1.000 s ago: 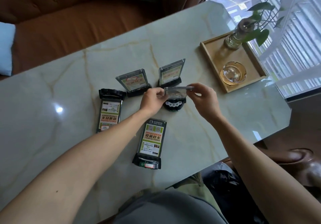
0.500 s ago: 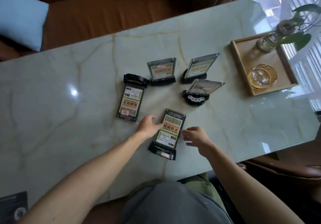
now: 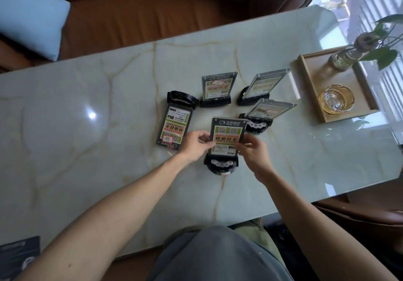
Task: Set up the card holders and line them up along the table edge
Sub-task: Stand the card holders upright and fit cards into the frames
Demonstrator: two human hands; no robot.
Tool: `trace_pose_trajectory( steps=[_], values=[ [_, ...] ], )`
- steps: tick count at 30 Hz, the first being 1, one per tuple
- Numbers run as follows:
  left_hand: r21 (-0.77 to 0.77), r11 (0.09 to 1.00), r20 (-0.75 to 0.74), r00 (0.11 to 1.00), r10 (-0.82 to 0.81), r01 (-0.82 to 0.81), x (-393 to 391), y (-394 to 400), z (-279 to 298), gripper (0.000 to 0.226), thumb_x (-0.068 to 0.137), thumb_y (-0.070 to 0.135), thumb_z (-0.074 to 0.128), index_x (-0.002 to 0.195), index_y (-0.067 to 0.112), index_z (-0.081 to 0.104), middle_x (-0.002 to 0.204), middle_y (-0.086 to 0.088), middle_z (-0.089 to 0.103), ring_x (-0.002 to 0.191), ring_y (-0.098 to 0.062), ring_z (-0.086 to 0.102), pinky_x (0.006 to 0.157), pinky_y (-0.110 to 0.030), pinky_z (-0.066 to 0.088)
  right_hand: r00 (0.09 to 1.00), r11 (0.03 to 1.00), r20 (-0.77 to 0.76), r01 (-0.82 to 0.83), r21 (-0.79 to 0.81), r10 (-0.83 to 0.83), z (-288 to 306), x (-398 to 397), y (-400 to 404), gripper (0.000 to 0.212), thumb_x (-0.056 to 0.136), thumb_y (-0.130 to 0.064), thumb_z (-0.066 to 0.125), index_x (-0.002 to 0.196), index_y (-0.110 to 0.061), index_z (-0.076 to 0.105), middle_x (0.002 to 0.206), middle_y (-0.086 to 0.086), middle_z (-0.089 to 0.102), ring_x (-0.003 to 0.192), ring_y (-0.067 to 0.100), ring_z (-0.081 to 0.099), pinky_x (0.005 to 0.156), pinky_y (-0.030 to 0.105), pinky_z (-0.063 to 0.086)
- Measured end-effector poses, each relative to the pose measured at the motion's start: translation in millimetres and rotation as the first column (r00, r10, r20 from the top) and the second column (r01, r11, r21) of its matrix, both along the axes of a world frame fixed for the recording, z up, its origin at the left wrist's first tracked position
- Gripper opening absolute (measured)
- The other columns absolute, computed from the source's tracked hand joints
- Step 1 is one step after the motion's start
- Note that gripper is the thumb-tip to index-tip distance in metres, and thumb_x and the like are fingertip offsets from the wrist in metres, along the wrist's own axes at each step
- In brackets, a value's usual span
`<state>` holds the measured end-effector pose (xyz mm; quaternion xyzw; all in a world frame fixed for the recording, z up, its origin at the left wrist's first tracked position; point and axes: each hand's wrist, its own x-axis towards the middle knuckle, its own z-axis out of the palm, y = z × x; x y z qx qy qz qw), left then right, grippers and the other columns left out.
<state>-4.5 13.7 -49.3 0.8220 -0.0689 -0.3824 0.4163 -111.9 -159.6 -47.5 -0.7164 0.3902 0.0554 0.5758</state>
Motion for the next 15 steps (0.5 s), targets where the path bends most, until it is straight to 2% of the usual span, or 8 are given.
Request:
trace_pose_trajectory(
  steps=[2,4,7,9,11,13,15],
  values=[
    [-0.044,0.999,0.068,0.997,0.022,-0.019,11,-10,8,0.011,0.082,0.015,0.081,0.09,0.014,0.074,0.092,0.0,0.075,0.083,-0.015,0.066,0.074,-0.022,0.052,0.998,0.994,0.065,-0.012,-0.112,0.019,9,10,-9,0.012,0.088,-0.007,0.067,0.087,-0.019,0.068,0.081,-0.006,0.072,0.066,0.002,0.064,0.06,0.02,0.048],
    [-0.092,0.995,0.086,0.995,0.049,-0.041,17,-18,11,0.011,0.08,0.015,0.083,0.085,0.013,0.073,0.089,-0.001,0.074,0.078,-0.013,0.064,0.073,-0.024,0.051,0.995,0.977,0.095,-0.02,-0.212,0.041,15,18,-16,0.013,0.088,-0.008,0.067,0.085,-0.02,0.069,0.08,-0.006,0.072,0.072,0.005,0.067,0.064,0.026,0.051],
    [-0.133,0.988,0.105,0.99,0.097,-0.083,20,-26,9,0.013,0.08,0.017,0.084,0.08,0.016,0.07,0.082,0.001,0.072,0.069,-0.005,0.062,0.065,-0.013,0.046,0.996,0.956,0.071,-0.028,-0.291,0.051,17,23,-23,0.008,0.089,-0.009,0.066,0.094,-0.011,0.071,0.091,0.004,0.076,0.086,0.02,0.071,0.074,0.034,0.053],
    [-0.13,0.986,0.104,0.988,0.117,-0.103,19,-27,5,0.012,0.081,0.019,0.083,0.082,0.015,0.072,0.082,0.002,0.072,0.068,0.001,0.061,0.06,-0.004,0.042,0.997,0.948,0.042,-0.043,-0.315,0.059,14,23,-23,0.009,0.09,-0.011,0.065,0.096,-0.012,0.072,0.093,0.004,0.077,0.086,0.019,0.07,0.074,0.033,0.053],
    [-0.151,0.981,0.068,0.989,0.133,-0.122,18,-25,0,0.013,0.082,0.021,0.082,0.088,0.013,0.074,0.087,0.002,0.073,0.074,0.001,0.064,0.065,-0.005,0.045,0.999,0.953,0.024,-0.038,-0.302,0.048,10,21,-21,0.011,0.089,-0.01,0.065,0.098,-0.012,0.071,0.093,0.001,0.076,0.081,0.011,0.068,0.07,0.03,0.051],
    [-0.188,0.973,0.037,0.989,0.145,-0.135,18,-22,-2,0.015,0.083,0.023,0.081,0.093,0.013,0.075,0.089,0.004,0.074,0.077,0.003,0.066,0.069,-0.009,0.049,1.0,0.959,0.013,-0.011,-0.282,0.015,6,22,-19,0.009,0.087,-0.009,0.066,0.094,-0.012,0.07,0.083,-0.006,0.071,0.069,0.002,0.059,0.065,0.026,0.043],
    [-0.188,0.975,0.042,0.991,0.124,-0.115,19,-18,-3,0.016,0.085,0.028,0.079,0.095,0.016,0.076,0.089,0.009,0.074,0.076,0.01,0.065,0.07,-0.008,0.049,1.0,0.966,-0.005,0.023,-0.257,-0.025,3,24,-19,0.006,0.086,-0.011,0.065,0.092,-0.011,0.068,0.077,-0.005,0.066,0.064,0.005,0.053,0.064,0.028,0.041]
  ],
)
